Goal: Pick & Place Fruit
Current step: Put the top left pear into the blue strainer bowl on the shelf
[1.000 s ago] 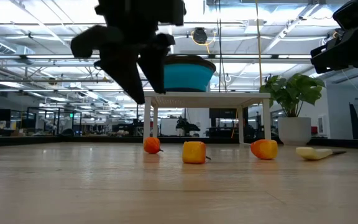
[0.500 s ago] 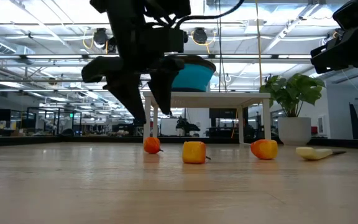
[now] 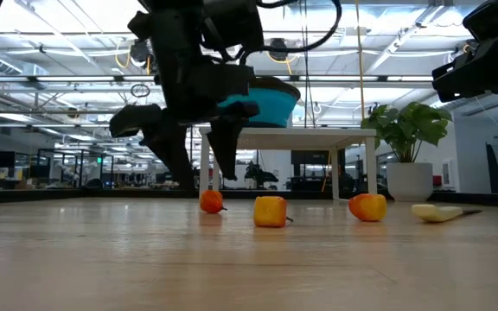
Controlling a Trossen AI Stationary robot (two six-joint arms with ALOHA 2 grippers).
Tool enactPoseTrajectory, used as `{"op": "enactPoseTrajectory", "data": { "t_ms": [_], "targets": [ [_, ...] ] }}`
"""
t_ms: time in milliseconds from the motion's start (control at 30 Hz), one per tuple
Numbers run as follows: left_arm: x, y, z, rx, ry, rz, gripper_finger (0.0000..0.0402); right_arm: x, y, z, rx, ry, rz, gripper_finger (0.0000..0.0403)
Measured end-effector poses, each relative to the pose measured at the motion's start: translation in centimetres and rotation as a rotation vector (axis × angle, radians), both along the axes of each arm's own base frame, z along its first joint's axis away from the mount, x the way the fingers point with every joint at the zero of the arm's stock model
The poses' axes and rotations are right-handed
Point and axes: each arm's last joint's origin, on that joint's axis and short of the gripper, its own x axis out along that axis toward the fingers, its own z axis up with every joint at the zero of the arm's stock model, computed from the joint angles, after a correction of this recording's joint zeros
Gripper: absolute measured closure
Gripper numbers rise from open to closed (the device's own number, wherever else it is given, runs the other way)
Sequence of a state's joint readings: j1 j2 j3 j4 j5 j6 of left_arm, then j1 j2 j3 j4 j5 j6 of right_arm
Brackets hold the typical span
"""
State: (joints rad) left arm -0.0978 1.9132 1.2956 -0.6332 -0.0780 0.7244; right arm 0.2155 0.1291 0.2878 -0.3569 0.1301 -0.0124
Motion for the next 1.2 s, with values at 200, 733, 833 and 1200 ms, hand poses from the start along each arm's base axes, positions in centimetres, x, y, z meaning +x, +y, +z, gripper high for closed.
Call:
{"op": "enactPoseTrajectory", "data": {
  "t_ms": [200, 733, 833, 1200],
  "targets": [
    [0.3, 0.4, -1.5, 0.015, 0.042, -0.022, 0.0124, 0.0, 0.0, 0.0, 0.0, 0.0, 0.0, 0.0403],
    [0.5, 1.0, -2.1, 0.001, 0.062, -0.085, 0.0221, 0.0, 0.0, 0.1, 0.002, -0.008, -0.001, 0.0403],
    [0.5, 1.1, -2.1, 0.005, 0.059, -0.083, 0.0248, 0.0, 0.0, 0.1, 0.002, -0.007, -0.001, 0.0403],
    [0.5, 0.9, -1.9, 0.065, 0.05, -0.029, 0.0296, 0.0, 0.0, 0.1, 0.002, -0.007, -0.001, 0.0403]
  ]
}}
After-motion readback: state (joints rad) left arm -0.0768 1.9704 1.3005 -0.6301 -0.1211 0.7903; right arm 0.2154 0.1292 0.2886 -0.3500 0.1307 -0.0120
